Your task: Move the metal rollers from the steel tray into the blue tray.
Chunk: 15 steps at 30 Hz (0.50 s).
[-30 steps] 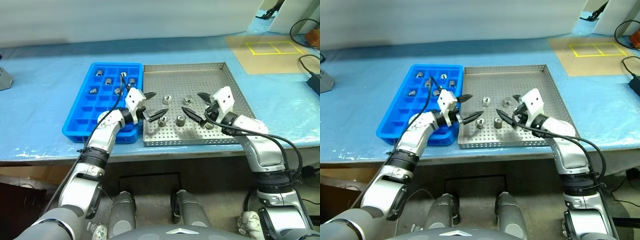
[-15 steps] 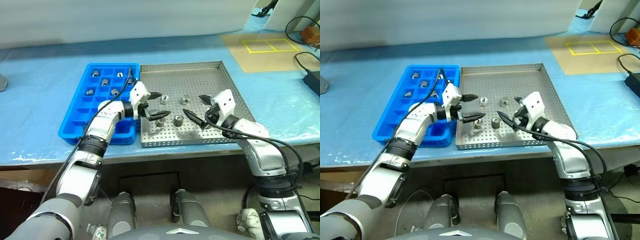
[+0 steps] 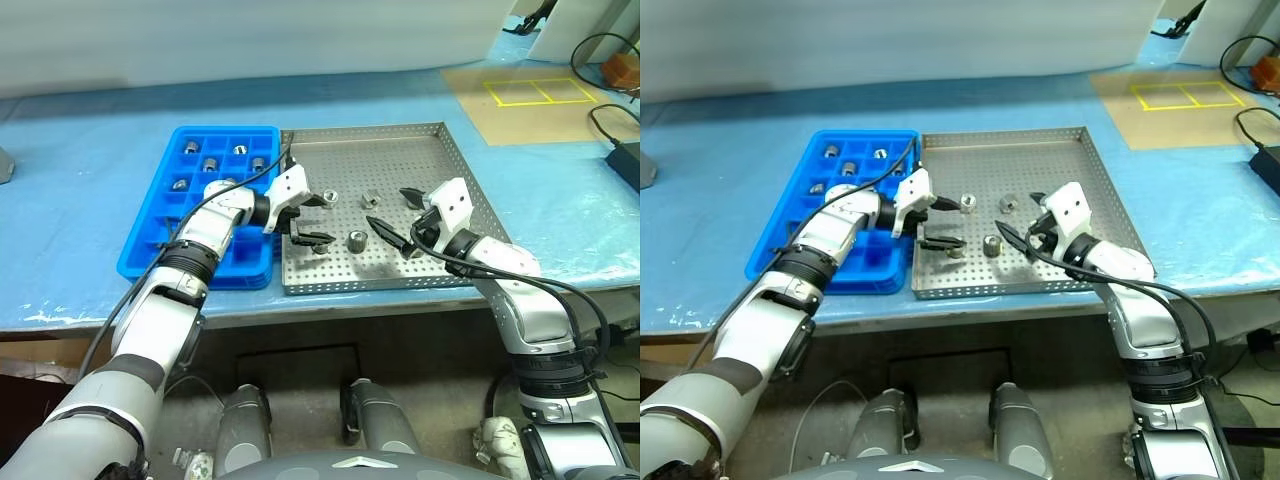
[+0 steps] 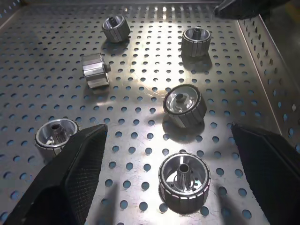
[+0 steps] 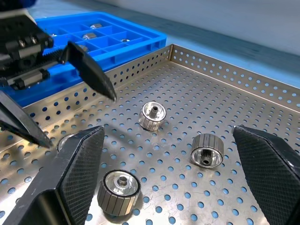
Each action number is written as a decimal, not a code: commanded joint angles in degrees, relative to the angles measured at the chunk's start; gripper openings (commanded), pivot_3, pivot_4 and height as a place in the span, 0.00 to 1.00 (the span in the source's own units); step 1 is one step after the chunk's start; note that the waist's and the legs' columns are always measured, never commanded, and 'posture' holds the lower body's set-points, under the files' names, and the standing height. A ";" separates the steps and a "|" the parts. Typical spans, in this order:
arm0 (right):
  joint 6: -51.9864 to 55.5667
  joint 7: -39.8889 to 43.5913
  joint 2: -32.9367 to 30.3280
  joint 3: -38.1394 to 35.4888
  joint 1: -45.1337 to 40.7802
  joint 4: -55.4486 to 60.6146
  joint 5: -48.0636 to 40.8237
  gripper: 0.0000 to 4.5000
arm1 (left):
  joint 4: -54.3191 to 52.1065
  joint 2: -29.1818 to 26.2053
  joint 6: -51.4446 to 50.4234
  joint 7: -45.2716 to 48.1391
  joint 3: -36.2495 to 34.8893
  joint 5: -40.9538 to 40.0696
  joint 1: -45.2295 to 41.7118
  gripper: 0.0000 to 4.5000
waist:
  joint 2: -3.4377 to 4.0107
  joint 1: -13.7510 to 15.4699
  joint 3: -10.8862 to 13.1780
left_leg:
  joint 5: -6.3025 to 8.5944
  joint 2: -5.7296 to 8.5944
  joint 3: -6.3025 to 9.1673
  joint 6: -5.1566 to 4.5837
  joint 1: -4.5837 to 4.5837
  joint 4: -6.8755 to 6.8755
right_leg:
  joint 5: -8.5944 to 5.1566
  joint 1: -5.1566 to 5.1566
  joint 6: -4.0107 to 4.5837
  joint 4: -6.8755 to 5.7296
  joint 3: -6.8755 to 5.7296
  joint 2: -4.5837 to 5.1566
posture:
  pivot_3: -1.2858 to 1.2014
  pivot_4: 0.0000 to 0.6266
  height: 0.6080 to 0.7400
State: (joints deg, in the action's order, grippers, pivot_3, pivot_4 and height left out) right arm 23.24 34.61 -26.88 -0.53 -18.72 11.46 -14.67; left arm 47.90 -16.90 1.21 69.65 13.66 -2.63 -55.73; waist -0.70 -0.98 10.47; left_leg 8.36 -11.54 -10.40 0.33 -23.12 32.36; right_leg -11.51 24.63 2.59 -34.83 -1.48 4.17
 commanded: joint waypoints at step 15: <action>-0.17 -1.72 -0.24 -2.09 1.27 3.95 -0.77 1.00 | 14.11 0.81 7.08 11.49 3.92 8.63 -10.55 1.00 | 0.00 0.06 0.00 | 0.02 0.10 0.03 -0.05 0.00 0.01 | 0.00 -0.04 0.00 0.05 0.00 0.02 | 0.33 0.24 1.00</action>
State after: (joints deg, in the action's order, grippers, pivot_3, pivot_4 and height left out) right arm 23.60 33.38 -26.93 -1.10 -17.26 12.24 -14.68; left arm 62.09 -15.76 7.03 79.58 16.92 5.04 -64.01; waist -0.70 -0.92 10.47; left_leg 8.38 -11.44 -10.36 0.28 -23.11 32.37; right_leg -11.51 24.59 2.59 -34.78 -1.48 4.19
